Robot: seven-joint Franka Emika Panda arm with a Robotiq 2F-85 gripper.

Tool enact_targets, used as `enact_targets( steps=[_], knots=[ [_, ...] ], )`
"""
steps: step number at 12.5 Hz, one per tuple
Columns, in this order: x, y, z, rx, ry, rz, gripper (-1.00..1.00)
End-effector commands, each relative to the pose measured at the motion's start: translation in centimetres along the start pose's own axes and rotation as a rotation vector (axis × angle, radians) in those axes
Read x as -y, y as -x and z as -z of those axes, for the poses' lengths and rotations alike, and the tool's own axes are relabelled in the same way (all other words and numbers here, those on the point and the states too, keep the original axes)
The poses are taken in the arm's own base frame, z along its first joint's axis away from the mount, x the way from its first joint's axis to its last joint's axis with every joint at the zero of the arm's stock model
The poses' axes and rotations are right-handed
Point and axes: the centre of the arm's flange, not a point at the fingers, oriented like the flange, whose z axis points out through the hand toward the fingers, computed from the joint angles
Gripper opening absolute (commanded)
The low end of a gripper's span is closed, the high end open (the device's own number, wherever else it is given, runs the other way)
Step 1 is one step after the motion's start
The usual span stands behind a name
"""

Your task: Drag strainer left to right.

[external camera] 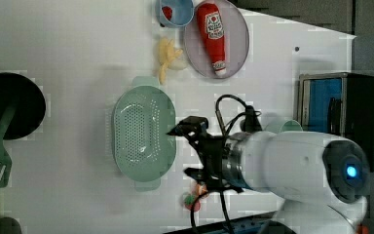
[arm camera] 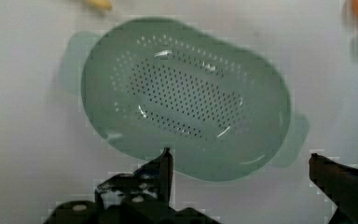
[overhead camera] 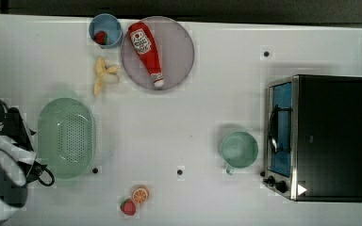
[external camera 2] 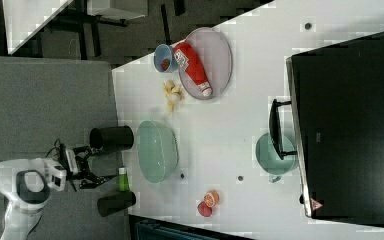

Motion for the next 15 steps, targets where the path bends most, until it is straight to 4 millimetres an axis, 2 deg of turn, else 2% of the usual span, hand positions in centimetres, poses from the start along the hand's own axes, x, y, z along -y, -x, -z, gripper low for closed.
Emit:
enact_targets(
  steps=[1,4,7,11,15],
  knots=[
    [0.8,-4.4,-8.0,0.019,0.074,-0.248,1.0],
    [2.5,-4.5,-14.1,0.096,0.023,-0.305,1.0],
    [3.0,-6.0,-18.7,0.083,0.008,-0.324,1.0],
    [2.4,-8.6,-21.4,0.032,0.04,-0.394,1.0],
    [1.4,-9.4,-22.8,0.024,0.049,-0.402,1.0]
  ],
)
